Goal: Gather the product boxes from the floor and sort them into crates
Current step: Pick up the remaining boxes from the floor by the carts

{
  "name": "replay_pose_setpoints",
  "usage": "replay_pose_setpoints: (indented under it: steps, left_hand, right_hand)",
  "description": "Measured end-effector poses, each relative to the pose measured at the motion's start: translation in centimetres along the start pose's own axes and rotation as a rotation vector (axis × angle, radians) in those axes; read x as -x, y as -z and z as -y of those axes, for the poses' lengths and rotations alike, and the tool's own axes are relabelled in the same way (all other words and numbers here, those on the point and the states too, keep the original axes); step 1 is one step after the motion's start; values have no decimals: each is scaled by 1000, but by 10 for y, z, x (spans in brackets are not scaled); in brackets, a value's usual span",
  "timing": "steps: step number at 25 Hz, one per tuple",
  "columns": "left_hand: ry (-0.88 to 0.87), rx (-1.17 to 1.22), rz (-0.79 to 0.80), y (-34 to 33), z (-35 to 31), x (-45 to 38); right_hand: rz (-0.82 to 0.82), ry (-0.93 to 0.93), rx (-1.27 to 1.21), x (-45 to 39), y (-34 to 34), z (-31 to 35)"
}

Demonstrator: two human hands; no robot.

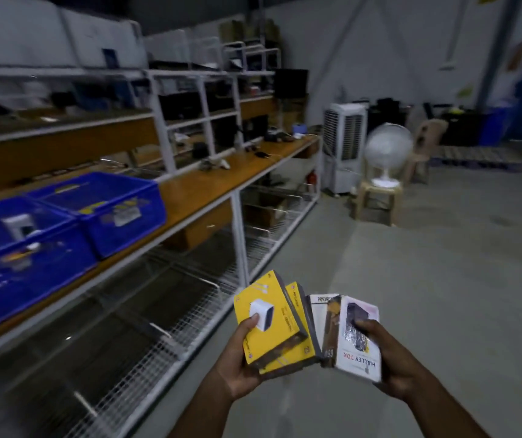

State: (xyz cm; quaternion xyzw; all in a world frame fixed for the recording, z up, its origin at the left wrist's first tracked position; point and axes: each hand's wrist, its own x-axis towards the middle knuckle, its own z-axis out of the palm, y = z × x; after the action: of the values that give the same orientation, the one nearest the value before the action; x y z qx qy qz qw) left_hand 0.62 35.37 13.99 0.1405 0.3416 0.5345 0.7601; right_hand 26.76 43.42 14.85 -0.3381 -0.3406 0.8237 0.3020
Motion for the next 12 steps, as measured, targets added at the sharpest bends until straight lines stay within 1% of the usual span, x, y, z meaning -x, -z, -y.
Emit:
replay_pose_setpoints:
  steps: [4, 6, 8, 12]
  left_hand:
    - [-178, -29, -104, 67, -92, 20]
    - [-229, -8, -145, 95, -137, 25]
    - [-282, 41, -161, 117, -175, 28]
    - [-436, 62, -315, 146, -239, 27]
  right_hand:
    - [132, -70, 40, -104, -85, -1]
    - [197, -94, 61, -149, -128, 0]
    - [246, -127, 66, -193, -165, -1]
    - [380, -154, 79, -274, -224, 9]
